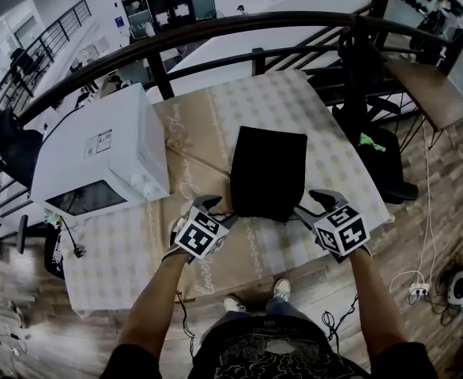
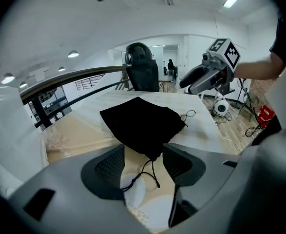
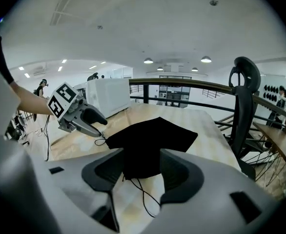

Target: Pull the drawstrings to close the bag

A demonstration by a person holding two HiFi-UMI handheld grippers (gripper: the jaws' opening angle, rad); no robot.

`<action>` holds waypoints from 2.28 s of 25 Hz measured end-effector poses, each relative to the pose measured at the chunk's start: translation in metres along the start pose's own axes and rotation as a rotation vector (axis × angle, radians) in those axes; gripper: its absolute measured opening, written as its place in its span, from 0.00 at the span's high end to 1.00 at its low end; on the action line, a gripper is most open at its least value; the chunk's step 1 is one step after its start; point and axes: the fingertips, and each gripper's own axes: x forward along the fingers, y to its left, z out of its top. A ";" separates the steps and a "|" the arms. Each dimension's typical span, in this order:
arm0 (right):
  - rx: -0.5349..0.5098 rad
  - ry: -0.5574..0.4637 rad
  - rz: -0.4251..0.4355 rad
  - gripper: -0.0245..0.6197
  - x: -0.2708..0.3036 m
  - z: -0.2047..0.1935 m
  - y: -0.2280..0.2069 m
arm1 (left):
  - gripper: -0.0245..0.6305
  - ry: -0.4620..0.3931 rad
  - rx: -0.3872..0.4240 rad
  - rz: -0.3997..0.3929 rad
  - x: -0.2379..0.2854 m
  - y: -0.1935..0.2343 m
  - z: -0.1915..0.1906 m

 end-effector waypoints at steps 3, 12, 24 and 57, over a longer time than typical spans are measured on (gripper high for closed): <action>-0.014 0.044 0.026 0.61 0.008 -0.013 0.004 | 0.59 0.039 0.039 -0.031 0.011 -0.007 -0.008; -0.084 0.199 0.123 0.61 0.035 -0.054 0.020 | 0.59 0.143 0.134 -0.094 0.033 -0.013 -0.030; -0.152 0.314 0.210 0.66 0.054 -0.088 0.027 | 0.59 0.226 0.180 -0.166 0.048 -0.012 -0.044; -0.172 0.370 0.255 0.92 0.063 -0.102 0.033 | 0.92 0.378 0.211 -0.242 0.045 -0.018 -0.050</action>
